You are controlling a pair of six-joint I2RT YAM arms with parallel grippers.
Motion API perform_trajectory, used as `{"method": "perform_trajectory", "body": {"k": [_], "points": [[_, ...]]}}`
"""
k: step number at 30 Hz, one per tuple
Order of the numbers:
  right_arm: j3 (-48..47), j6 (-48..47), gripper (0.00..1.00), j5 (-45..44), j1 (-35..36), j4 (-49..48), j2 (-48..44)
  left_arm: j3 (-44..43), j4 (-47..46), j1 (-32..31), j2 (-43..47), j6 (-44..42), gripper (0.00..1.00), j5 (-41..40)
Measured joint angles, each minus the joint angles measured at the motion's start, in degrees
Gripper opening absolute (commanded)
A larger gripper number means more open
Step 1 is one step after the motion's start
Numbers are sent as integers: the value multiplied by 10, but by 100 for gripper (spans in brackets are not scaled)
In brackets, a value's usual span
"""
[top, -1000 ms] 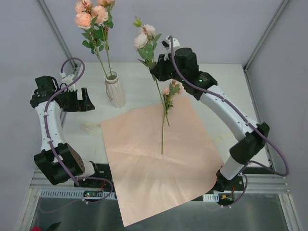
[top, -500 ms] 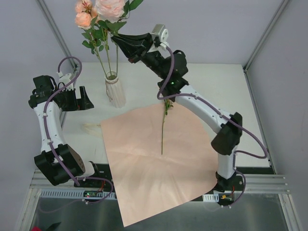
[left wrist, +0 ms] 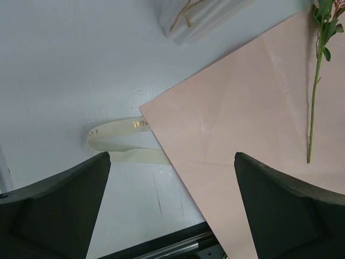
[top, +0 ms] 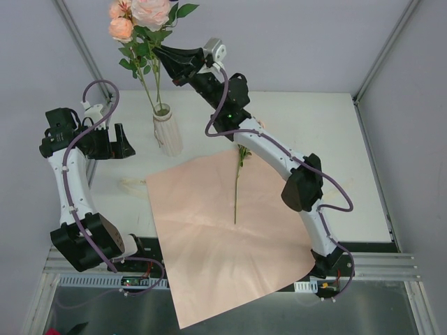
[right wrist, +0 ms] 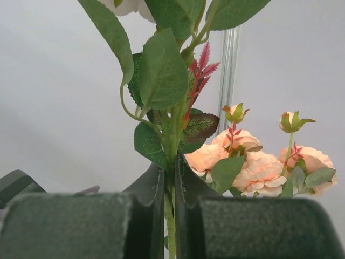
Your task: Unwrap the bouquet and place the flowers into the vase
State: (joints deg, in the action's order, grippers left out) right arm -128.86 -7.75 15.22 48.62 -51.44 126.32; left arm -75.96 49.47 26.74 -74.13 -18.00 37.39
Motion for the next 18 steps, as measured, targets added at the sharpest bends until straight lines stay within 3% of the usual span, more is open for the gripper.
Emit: {"method": "perform_trajectory", "body": {"k": [18], "points": [[66, 17, 1, -43, -7, -22, 59, 0, 1, 0, 0, -9, 99, 4]]}}
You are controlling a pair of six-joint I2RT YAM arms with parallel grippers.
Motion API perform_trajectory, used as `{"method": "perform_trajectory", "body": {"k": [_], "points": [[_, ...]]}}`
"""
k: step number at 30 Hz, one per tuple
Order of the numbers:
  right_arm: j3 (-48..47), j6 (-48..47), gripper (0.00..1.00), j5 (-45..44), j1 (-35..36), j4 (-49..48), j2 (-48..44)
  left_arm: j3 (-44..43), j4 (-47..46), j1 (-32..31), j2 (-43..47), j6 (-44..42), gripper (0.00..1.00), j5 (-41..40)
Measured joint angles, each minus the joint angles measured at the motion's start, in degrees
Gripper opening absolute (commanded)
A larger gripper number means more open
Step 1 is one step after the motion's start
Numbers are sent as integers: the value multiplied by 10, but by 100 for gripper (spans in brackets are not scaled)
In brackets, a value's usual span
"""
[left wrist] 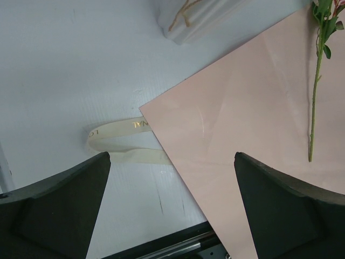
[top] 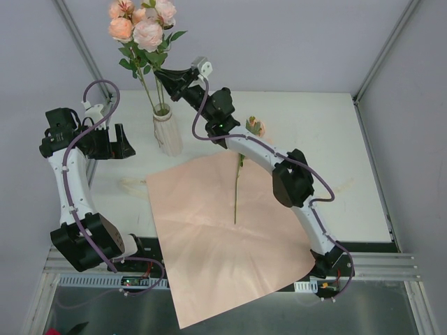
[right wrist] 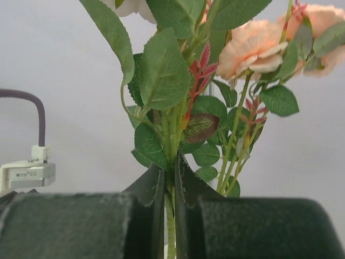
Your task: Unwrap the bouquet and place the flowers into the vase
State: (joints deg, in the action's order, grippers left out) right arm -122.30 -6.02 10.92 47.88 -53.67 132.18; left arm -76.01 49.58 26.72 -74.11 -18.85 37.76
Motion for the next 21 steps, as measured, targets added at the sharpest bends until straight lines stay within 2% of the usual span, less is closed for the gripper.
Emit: {"method": "perform_trajectory", "body": {"k": [10, 11, 12, 15, 18, 20, 21], "points": [[-14, 21, 2, -6, 0, 13, 39, 0, 0, 0, 0, -1, 99, 0], [-15, 23, 7, -6, 0, 16, 42, 0, 0, 0, 0, -1, 99, 0], [-15, 25, 26, -6, 0, 21, 44, 0, 0, 0, 0, -2, 99, 0], [-14, 33, 53, -6, 0, 53, 46, 0, 0, 0, 1, -2, 99, 0], [4, 32, 70, -4, 1, 81, 38, 0, 0, 0, 3, -3, 99, 0], [35, 26, 75, -2, 1, 109, 22, 0, 0, 0, 5, -3, 99, 0], [52, 23, 84, -2, 1, 123, 12, 0, 0, 0, 5, -4, 99, -1]]}}
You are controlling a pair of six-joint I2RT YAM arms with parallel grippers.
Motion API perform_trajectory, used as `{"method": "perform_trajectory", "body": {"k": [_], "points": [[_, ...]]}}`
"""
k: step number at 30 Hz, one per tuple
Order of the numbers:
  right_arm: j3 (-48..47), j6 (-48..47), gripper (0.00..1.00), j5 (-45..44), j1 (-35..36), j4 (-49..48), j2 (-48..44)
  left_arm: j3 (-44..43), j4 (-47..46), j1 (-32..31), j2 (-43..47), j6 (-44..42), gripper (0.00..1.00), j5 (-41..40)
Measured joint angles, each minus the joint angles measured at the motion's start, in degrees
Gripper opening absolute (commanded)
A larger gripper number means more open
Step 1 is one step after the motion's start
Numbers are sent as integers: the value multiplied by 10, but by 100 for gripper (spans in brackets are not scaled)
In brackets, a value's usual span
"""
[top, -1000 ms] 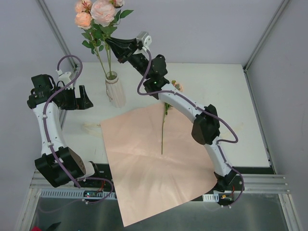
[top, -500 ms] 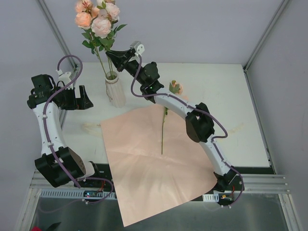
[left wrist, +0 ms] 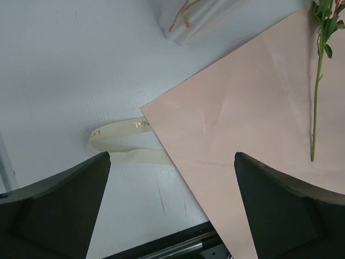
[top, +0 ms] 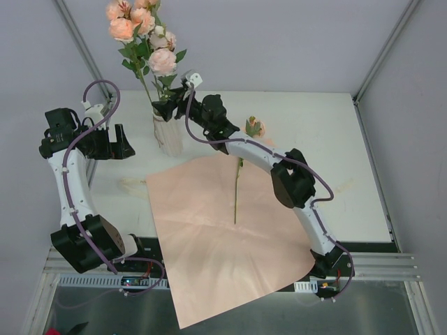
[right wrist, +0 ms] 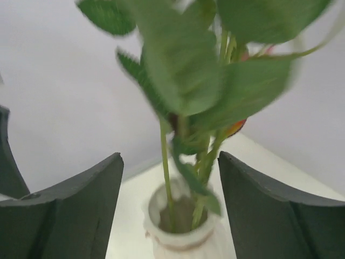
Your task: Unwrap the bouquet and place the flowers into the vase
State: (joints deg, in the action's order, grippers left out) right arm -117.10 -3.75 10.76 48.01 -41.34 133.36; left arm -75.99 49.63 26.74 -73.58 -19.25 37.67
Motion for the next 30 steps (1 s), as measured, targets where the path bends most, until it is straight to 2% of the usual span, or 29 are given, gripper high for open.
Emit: {"method": "perform_trajectory", "body": {"k": [2, 8, 11, 17, 19, 22, 26, 30], "points": [[38, -4, 97, 1, 0, 35, -27, 0, 0, 0, 1, -1, 99, 0], [186, -21, 96, -19, -5, 158, -171, 2, 0, 0, 7, -5, 99, -3], [221, -14, 96, -41, -19, 273, -257, 7, 0, 0, 12, -9, 99, -4], [302, 48, 97, -41, -103, 393, -376, 10, 2, 0, 14, -11, 99, -6], [295, 59, 97, -70, -129, 458, -365, 10, 2, 0, 14, -10, 99, -7], [247, 68, 98, -147, -142, 573, -298, 10, 2, 0, 13, -8, 99, -7], [239, 83, 99, -210, -124, 664, -223, 10, 2, 0, 8, -7, 99, -8], [236, 108, 95, -242, -111, 723, -183, 10, 2, 0, 1, -7, 99, -13]]}}
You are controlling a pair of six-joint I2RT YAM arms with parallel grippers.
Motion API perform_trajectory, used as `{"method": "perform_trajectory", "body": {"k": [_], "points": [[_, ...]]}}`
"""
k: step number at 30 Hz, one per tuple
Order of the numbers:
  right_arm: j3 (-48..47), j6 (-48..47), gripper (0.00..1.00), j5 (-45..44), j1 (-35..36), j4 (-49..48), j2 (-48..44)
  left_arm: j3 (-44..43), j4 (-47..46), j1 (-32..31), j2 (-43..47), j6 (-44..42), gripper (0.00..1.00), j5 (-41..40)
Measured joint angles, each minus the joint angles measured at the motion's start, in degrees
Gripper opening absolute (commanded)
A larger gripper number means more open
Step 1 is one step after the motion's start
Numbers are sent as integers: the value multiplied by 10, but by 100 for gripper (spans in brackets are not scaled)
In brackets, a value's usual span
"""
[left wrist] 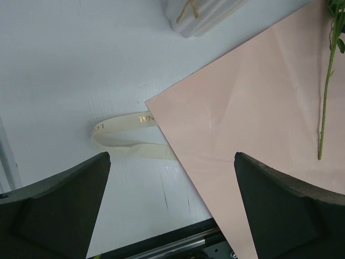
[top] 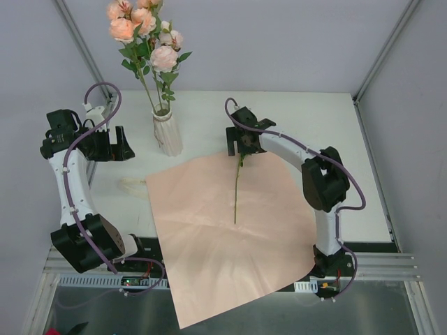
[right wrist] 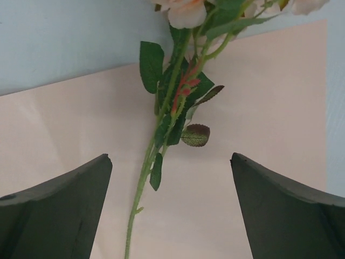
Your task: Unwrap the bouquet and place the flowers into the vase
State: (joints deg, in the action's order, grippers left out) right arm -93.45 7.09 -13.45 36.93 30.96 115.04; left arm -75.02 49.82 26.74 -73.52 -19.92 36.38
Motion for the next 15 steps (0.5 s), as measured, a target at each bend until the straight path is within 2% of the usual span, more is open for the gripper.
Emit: {"method": "perform_trajectory", "body": {"k": [7, 15], "points": [[-22, 39, 89, -38, -1, 30, 28, 2, 0, 0, -1, -3, 99, -9], [-29, 79, 75, -45, -1, 19, 70, 3, 0, 0, -5, -5, 99, -17]]}}
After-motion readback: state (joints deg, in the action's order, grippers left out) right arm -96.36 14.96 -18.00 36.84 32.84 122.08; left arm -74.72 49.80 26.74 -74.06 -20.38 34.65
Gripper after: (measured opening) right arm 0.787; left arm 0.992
